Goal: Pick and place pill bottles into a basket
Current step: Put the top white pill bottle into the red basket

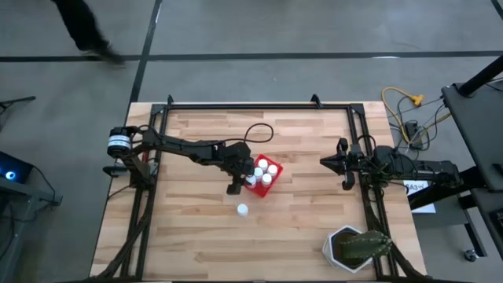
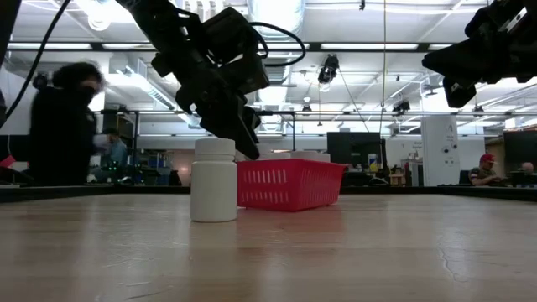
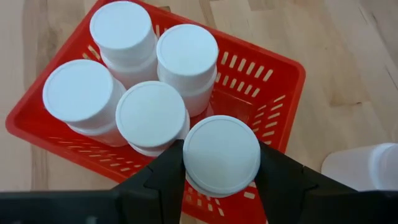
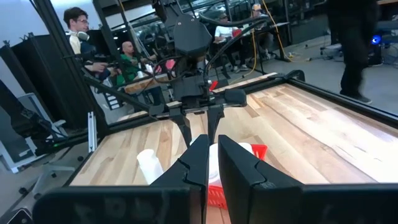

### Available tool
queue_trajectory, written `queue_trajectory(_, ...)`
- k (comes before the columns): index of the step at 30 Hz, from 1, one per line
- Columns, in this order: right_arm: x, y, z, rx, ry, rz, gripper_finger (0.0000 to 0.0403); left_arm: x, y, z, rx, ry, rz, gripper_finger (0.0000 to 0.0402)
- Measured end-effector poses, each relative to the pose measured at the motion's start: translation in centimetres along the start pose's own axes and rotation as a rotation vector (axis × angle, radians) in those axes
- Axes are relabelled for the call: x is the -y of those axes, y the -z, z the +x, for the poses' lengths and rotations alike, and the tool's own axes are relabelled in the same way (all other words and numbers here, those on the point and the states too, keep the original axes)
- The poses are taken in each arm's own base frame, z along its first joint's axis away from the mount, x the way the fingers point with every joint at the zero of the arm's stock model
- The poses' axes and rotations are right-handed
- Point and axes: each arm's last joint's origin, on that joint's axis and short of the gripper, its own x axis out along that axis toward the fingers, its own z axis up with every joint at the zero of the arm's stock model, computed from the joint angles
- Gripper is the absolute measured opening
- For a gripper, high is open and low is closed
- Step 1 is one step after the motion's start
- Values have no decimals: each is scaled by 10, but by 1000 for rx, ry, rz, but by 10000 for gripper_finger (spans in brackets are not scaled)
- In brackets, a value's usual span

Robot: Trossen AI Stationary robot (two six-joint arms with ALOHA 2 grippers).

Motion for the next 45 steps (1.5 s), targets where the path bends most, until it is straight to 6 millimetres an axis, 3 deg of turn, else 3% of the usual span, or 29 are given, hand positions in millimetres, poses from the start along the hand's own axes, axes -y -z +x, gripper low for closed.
queue_trajectory(11,0,0,0,0,0,3,27,0,0,0,0,0,0,193)
queue_trajectory(25,0,0,0,0,0,3,27,-1,-9,-6,30,-6,6,196)
queue_trajectory(32,0,0,0,-1,-1,0,27,1,-2,-9,-41,7,-14,196)
queue_trajectory(45,0,0,0,0,-1,0,27,5,-11,-31,10,-14,-33,196)
